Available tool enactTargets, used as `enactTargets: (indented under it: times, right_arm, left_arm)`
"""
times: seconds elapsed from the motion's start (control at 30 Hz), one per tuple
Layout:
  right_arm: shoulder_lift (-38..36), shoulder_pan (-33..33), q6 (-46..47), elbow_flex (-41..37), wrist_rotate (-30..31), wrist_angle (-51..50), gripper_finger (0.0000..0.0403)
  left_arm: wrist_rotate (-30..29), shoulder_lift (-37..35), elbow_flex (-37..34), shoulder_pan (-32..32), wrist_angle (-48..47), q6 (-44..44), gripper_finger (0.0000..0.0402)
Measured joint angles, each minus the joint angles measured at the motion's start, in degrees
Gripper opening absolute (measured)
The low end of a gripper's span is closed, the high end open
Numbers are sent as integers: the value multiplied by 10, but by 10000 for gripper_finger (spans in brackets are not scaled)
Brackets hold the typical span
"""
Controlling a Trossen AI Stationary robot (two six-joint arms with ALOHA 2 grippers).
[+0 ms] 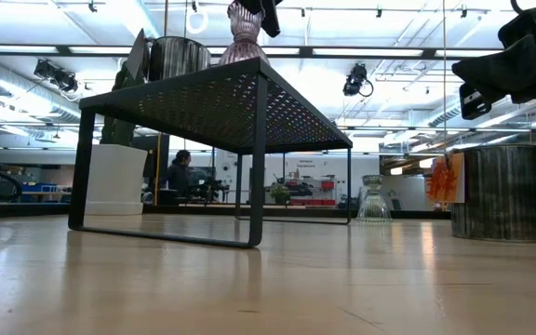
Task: Pick & Place candle stick holders
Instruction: Adjust the purple candle holder on the shelf
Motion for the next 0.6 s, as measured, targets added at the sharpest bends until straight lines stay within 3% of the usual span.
enactTargets:
  times: [0.33,0.6]
  right_arm:
    - [0,0,0,0,0,0,12]
    - [0,0,0,0,0,0,12]
  left_arm:
    - [-2,0,1,0,25,0,220]
    - [3,-1,58,0,-37,10,220]
